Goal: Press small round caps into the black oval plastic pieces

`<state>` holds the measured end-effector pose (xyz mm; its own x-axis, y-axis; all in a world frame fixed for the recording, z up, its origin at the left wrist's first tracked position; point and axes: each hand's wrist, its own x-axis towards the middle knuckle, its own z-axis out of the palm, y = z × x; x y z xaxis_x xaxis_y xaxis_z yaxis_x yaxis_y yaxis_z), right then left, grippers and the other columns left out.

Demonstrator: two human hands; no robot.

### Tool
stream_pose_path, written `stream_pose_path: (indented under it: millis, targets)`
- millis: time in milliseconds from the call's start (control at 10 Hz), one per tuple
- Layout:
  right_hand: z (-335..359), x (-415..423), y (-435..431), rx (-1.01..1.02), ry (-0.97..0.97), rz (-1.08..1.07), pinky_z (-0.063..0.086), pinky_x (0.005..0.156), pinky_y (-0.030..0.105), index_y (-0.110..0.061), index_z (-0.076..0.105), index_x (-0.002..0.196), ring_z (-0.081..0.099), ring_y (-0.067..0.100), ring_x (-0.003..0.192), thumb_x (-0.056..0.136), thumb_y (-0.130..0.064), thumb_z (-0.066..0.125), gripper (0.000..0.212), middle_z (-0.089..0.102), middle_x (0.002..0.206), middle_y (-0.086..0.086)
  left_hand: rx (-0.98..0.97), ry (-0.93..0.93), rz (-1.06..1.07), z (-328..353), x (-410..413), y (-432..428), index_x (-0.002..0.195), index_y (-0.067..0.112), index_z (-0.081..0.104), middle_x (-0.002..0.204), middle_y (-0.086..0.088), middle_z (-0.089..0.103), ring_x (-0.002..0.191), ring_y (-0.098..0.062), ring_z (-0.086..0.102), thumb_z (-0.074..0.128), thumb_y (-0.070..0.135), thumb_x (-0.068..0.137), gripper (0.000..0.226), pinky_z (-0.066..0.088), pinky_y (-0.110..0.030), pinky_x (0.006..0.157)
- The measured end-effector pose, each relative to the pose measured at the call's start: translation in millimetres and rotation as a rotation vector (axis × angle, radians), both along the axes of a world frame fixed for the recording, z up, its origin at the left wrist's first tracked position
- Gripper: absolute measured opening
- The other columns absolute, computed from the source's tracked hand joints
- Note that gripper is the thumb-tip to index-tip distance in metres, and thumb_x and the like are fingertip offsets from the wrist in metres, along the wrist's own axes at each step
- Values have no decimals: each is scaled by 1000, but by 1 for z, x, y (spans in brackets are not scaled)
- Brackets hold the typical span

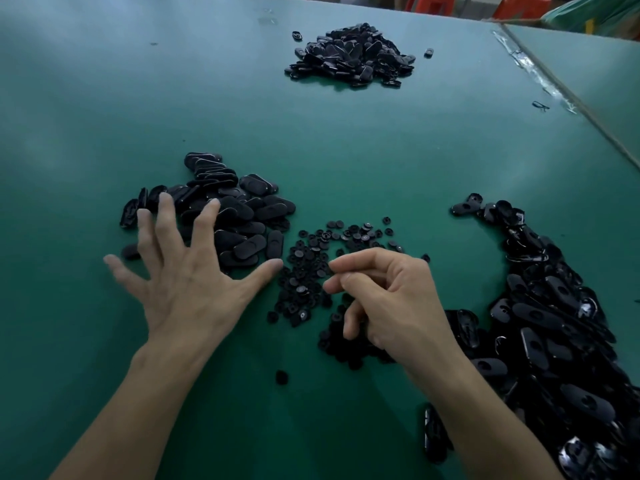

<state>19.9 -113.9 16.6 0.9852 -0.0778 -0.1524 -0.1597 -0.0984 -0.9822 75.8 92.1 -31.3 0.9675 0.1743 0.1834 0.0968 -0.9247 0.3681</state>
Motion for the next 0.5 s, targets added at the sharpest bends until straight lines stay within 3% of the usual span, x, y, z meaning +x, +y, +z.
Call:
stream_pose_path:
  millis: [100,300,400,500]
  targets:
    - [1,-3,-1,-2,-4,-3,37,36,13,-15,70,88,60,21,40,93,1,56,22,76,82,3,74,62,11,-4,6,-1,152,42,10,165,2,-9,153,-26,-12,27,97,67,103,-3,-75,110]
    - [-1,-9,-2,35,-20,4,36,35,13,-16,71,87,59,20,39,93,2,56,25,75,82,4,61,117,-2,-4,24,-2,154,39,9,166,0,-6,153,-25,-10,28,91,75,96,-3,-75,110]
    - [-1,-9,-2,47,-38,17,37,36,13,-17,71,86,59,20,39,93,2,56,25,76,81,4,62,9,-14,-4,22,-5,151,31,24,164,-8,9,153,-26,3,40,83,82,88,1,-71,113]
    - [3,-10,3,23,-34,0,38,37,14,-18,70,88,58,18,38,93,0,56,24,75,81,3,10,-348,-166,-1,16,-9,129,18,56,144,-11,44,137,-29,34,57,59,88,58,22,-53,112]
